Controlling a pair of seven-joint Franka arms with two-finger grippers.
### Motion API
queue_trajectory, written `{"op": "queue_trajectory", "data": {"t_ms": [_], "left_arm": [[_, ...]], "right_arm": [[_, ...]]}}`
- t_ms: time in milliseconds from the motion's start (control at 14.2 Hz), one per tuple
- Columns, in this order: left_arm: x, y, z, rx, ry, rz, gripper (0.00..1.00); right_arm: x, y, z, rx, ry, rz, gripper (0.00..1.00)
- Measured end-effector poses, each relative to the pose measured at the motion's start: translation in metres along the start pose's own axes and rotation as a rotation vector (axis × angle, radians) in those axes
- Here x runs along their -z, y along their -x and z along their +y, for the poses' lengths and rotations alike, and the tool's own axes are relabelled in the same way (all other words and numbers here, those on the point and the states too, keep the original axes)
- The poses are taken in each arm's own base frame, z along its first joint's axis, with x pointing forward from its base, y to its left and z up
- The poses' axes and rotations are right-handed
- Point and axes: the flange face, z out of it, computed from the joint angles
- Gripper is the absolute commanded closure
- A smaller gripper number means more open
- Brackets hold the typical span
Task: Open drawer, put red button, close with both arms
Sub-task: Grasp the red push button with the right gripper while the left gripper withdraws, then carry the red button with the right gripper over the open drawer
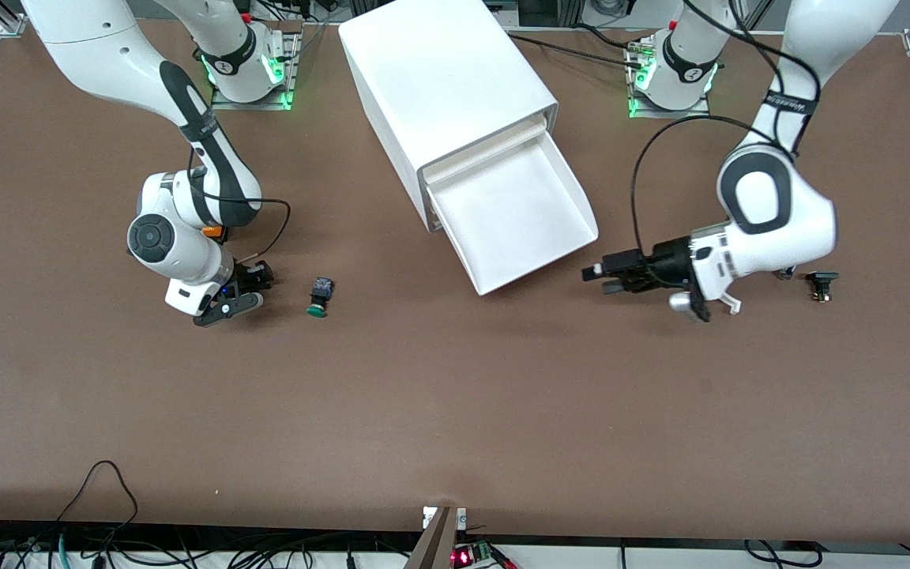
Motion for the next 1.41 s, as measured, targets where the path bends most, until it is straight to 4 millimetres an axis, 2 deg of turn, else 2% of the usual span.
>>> {"op": "queue_trajectory", "data": {"t_ms": [71,212,353,494,564,705,1058,1199,1411], "left_arm": [[0.012,-0.004,0.000,-0.002,-0.007,0.027,0.00],[0.022,-0.007,0.002,-0.021,-0.031,0.043,0.00],[0.031,-0.008,0.006,-0.092,-0.102,0.030,0.00],[0.054,-0.016,0.014,-0.185,-0.193,0.025,0.00],[0.084,-0.025,0.024,-0.270,-0.281,0.031,0.00],[0.114,-0.030,0.036,-0.351,-0.364,-0.001,0.00],[0.202,-0.039,0.077,-0.517,-0.608,-0.132,0.00],[0.230,-0.037,0.099,-0.503,-0.712,-0.173,0.00],[0.253,-0.031,0.123,-0.376,-0.822,-0.192,0.00]], "right_arm": [[0.002,0.000,0.002,-0.003,0.002,0.003,0.62],[0.002,0.000,0.002,-0.011,0.002,0.003,0.72],[0.003,-0.002,-0.006,-0.008,-0.003,0.005,0.74],[0.009,-0.007,-0.015,-0.010,-0.009,0.006,0.74],[0.026,-0.018,-0.015,-0.013,-0.014,-0.001,0.74],[0.056,-0.033,-0.015,-0.008,-0.017,-0.004,0.74],[0.160,-0.075,-0.027,0.139,0.002,0.088,0.74],[0.190,-0.090,-0.048,0.248,0.006,0.143,0.74],[0.223,-0.107,-0.104,0.425,-0.007,0.215,0.74]]}}
